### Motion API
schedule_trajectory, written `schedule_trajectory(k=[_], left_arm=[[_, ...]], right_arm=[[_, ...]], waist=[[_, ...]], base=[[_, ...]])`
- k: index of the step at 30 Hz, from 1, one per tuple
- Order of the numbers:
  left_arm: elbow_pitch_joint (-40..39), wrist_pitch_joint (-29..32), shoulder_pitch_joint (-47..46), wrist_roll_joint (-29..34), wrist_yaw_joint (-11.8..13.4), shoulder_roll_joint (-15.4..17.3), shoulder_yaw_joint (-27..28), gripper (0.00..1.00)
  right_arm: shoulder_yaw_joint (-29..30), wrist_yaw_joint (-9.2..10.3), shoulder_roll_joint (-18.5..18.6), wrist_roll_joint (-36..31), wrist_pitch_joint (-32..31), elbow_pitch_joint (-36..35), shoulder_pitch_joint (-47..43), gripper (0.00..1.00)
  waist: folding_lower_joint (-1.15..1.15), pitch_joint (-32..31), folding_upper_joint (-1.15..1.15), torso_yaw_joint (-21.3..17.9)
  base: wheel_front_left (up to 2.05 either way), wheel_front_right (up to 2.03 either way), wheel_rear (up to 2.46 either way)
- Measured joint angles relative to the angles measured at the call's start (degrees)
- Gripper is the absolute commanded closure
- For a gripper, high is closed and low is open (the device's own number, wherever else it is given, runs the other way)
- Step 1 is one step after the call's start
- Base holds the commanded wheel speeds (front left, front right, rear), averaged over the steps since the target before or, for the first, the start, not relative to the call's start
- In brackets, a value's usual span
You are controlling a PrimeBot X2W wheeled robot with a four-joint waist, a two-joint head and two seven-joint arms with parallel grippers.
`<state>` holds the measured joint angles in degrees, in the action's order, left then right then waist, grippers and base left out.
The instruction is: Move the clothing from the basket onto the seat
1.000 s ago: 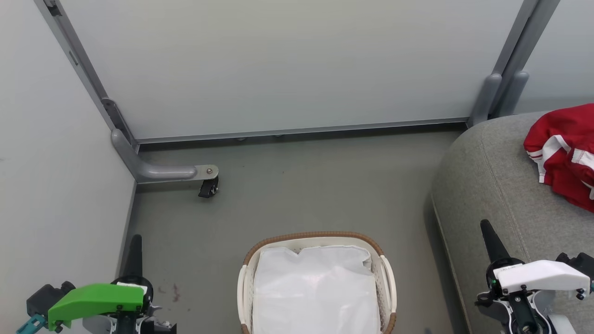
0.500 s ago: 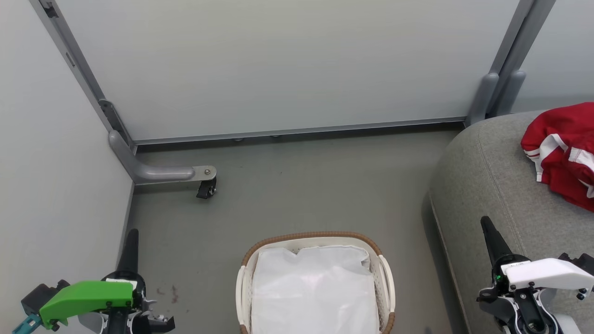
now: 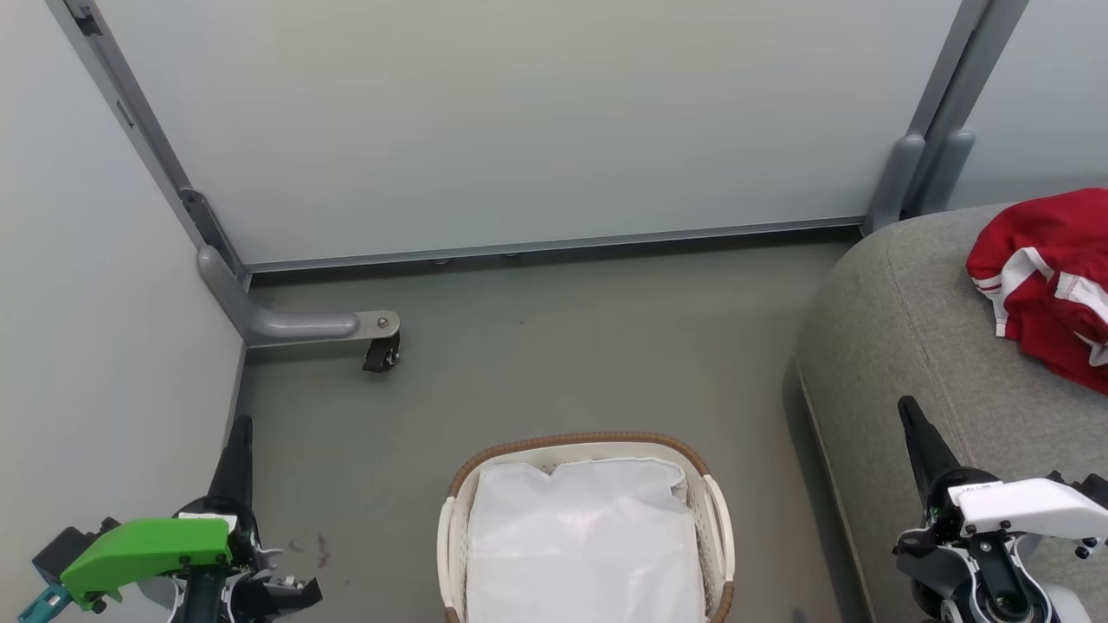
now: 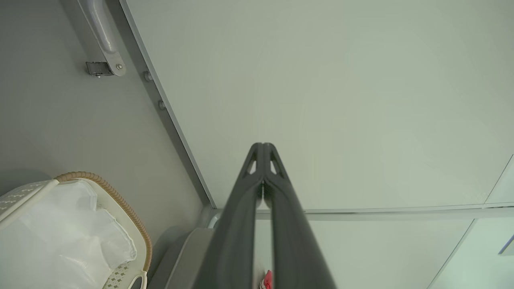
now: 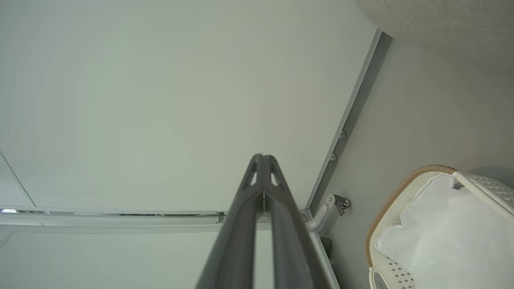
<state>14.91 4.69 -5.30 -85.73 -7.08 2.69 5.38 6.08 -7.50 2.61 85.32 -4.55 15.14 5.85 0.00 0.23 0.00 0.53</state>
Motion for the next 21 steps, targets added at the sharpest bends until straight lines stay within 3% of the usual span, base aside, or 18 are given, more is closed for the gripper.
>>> schedule_trajectory(k=[21], left_arm=[[-0.87, 1.82, -0.64, -6.58, -0.24, 0.01, 1.15, 1.0]], right_arm=[[0.42, 0.0, 0.09, 7.01, -2.0, -1.07, 0.1, 1.0]], waist=[[0.0, -0.05, 0.0, -0.53]], base=[[0.0, 0.0, 0.0]])
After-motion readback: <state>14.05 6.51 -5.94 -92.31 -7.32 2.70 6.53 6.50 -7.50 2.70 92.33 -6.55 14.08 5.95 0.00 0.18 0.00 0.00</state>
